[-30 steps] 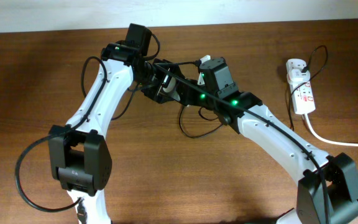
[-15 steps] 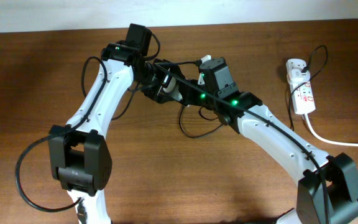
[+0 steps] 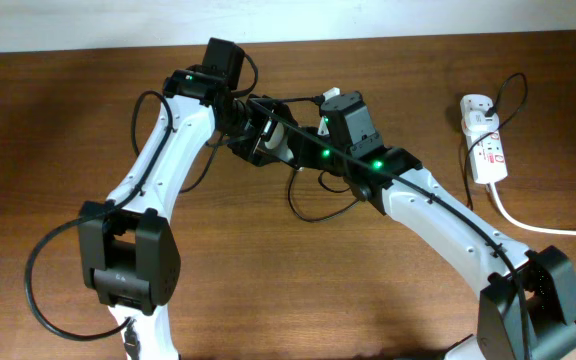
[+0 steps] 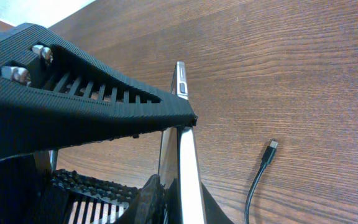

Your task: Plug charger to phone and switch on socket

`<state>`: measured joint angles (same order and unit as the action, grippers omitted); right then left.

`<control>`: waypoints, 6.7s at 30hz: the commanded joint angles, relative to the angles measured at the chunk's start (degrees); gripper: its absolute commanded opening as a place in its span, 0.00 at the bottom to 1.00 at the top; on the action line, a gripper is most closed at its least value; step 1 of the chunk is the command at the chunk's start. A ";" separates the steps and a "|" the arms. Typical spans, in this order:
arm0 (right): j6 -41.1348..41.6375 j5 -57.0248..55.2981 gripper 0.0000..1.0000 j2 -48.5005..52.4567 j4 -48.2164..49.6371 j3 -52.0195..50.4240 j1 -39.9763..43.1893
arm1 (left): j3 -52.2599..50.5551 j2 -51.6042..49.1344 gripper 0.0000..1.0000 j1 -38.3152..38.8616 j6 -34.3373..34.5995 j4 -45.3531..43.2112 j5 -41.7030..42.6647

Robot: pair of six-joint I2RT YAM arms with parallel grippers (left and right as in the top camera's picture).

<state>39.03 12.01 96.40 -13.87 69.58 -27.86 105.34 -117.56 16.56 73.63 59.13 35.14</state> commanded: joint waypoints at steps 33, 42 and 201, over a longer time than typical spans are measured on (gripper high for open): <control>-3.58 19.39 0.04 -19.71 -18.88 0.13 23.76 | 1.55 0.26 0.91 -5.03 -42.42 -12.52 19.85; 0.72 21.44 0.04 -20.83 -12.81 -2.84 26.49 | 1.55 0.26 1.00 -5.11 -46.36 -14.34 25.66; 58.95 -18.75 0.93 -12.31 59.17 -29.11 0.81 | 1.53 0.26 0.00 -2.97 -17.22 -41.38 24.00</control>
<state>98.54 -7.44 84.49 46.98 39.53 -26.68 105.86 -117.56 15.84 60.01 15.64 56.82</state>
